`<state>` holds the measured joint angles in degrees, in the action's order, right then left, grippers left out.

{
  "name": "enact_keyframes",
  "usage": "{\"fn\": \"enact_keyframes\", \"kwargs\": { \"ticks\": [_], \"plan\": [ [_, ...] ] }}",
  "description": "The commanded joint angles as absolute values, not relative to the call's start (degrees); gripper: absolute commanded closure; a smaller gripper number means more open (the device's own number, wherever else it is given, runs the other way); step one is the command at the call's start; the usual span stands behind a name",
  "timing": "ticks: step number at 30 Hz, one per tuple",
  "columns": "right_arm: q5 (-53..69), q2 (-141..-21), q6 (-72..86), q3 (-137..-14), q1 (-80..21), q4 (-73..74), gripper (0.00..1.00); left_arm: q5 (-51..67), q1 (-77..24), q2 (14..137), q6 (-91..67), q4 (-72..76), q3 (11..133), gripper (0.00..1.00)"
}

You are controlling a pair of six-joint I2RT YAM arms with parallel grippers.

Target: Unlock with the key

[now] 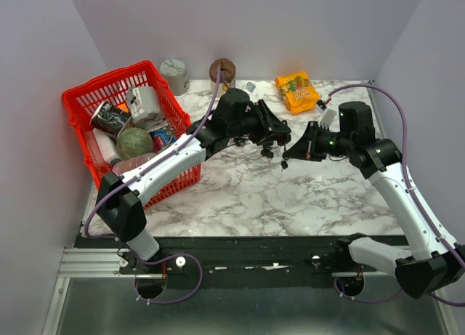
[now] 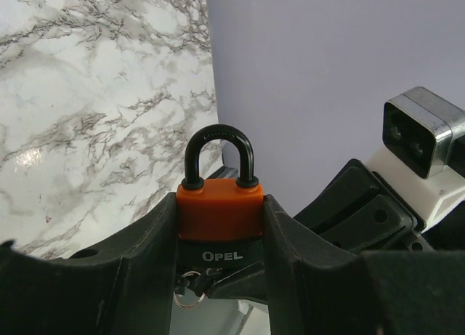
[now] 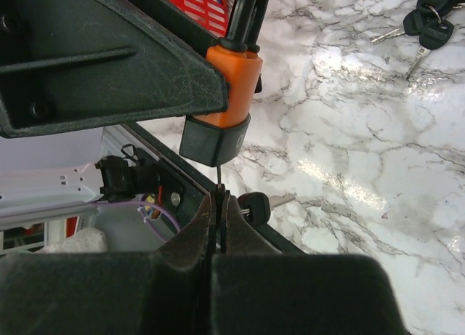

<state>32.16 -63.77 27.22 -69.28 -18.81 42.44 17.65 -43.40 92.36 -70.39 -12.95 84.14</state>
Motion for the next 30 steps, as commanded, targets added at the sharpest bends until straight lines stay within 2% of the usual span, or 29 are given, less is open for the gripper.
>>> {"fn": "enact_keyframes", "kwargs": {
  "ticks": [1, 30],
  "plan": [
    [30.32, -64.25, 28.12, -69.43, -19.25, 40.7, 0.99, 17.58, -43.77, 89.3, -70.31, -11.25, 83.76, 1.0],
    [24.87, -63.28, 31.82, -71.89, -19.16, 37.53, 0.99, 15.73, -44.47, 86.84, -67.76, -13.18, 81.21, 1.0]
  ]
}}
